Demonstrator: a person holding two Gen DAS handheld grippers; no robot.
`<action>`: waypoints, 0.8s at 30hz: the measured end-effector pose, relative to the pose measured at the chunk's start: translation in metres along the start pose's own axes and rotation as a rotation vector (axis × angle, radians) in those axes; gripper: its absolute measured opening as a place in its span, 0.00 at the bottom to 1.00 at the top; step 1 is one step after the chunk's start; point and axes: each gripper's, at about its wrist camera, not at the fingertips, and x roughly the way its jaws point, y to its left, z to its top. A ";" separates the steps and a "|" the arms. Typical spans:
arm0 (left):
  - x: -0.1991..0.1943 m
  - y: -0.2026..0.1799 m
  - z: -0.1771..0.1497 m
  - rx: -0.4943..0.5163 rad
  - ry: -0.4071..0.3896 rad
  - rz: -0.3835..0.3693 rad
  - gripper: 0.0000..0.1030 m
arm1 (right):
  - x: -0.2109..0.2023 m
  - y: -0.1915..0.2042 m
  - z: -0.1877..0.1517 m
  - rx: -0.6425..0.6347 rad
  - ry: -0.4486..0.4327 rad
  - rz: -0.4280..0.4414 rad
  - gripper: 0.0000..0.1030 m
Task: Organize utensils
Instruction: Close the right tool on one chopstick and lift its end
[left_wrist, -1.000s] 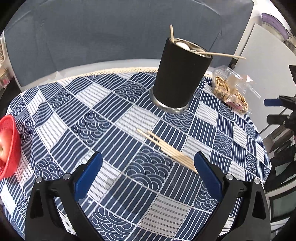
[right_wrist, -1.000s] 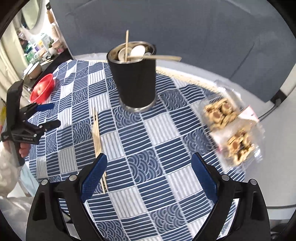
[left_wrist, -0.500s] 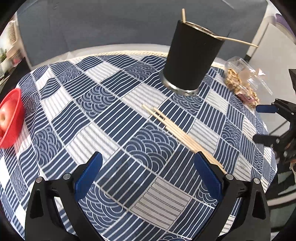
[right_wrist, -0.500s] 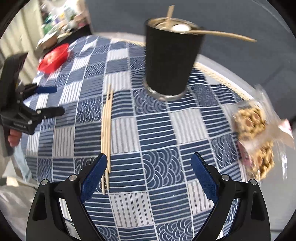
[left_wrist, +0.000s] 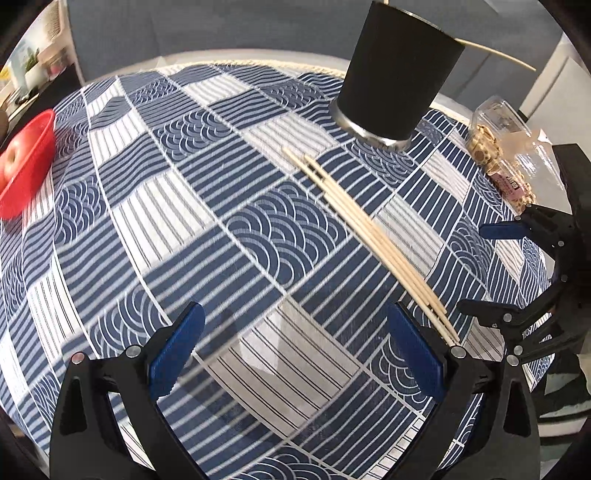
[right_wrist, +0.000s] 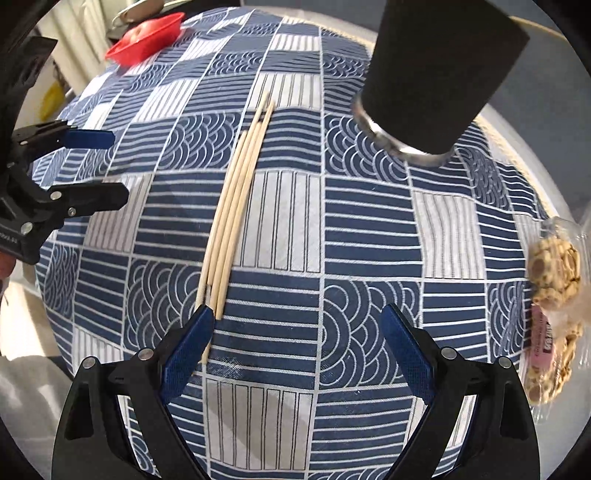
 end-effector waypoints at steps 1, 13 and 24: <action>0.001 0.000 -0.003 -0.007 0.002 0.004 0.94 | 0.002 0.000 0.001 -0.003 -0.002 0.005 0.84; 0.002 0.004 -0.023 -0.104 0.019 0.048 0.94 | 0.024 0.007 0.021 -0.076 0.022 0.023 0.82; 0.001 -0.022 -0.026 -0.165 -0.002 0.052 0.94 | 0.019 -0.001 0.035 -0.138 0.067 0.091 0.04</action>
